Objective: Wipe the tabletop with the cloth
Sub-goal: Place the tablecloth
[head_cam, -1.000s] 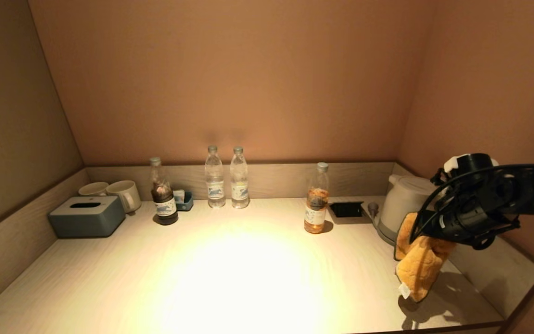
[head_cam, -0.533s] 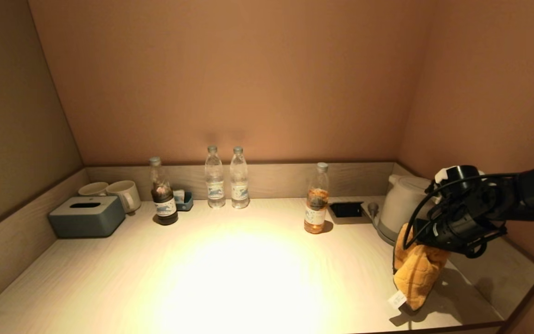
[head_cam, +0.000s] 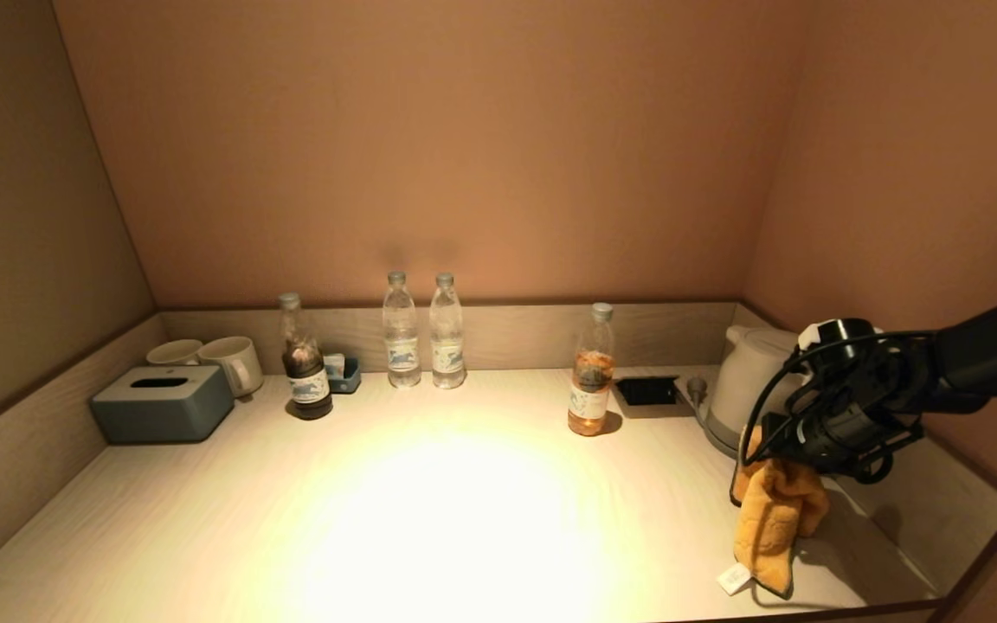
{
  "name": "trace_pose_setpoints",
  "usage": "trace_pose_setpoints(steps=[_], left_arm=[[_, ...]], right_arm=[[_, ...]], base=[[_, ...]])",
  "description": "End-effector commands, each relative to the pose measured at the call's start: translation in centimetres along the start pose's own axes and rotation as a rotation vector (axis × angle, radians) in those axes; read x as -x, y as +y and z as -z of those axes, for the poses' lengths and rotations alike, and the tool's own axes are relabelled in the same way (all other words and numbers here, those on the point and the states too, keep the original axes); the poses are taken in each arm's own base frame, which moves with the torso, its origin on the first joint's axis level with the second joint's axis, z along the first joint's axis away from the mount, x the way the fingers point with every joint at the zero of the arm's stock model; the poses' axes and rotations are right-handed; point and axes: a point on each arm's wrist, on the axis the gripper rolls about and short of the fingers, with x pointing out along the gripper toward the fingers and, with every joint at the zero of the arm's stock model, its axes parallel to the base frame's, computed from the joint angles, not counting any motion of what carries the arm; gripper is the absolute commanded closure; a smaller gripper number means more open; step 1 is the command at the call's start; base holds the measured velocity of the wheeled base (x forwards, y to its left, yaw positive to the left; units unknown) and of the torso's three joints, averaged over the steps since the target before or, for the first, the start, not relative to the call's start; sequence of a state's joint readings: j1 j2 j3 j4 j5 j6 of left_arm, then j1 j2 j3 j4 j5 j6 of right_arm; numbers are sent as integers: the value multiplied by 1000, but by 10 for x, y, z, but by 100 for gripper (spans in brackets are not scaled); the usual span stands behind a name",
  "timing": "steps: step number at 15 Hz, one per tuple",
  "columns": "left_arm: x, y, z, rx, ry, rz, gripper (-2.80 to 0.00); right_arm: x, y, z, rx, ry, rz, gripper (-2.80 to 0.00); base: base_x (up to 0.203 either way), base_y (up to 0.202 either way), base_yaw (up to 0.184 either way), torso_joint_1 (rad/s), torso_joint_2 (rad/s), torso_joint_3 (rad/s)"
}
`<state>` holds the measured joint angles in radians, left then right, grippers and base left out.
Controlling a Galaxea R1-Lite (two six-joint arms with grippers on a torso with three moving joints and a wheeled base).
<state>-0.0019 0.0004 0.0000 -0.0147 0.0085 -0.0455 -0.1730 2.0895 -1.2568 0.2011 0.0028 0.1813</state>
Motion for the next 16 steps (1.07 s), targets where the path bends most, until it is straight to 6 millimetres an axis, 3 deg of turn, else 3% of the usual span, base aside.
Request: trace_pose_setpoints(steps=[1,6,7,9,12,16], left_arm=[[0,0,0,0,0,-1,0],[0,0,0,0,0,-1,0],[0,0,0,0,-1,-1,0],[0,0,0,0,0,-1,0],[0,0,0,0,-1,-1,0],[0,0,0,0,0,-1,0]], right_arm=[[-5,0,-4,-5,-1,6,-280],[21,0,-8,-23,-64,-3,-280],[35,1,-10,-21,-94,-10,-280],[84,6,-12,-9,-207,-41,-280],[146,18,1,36,-333,-101,-280],[186,20,35,93,-390,-158,-280]], base=[[0,0,0,0,0,0],[0,0,0,0,0,0],[0,0,0,0,0,0],[0,0,0,0,0,0],[0,0,0,0,0,0],[0,0,0,0,0,0]])
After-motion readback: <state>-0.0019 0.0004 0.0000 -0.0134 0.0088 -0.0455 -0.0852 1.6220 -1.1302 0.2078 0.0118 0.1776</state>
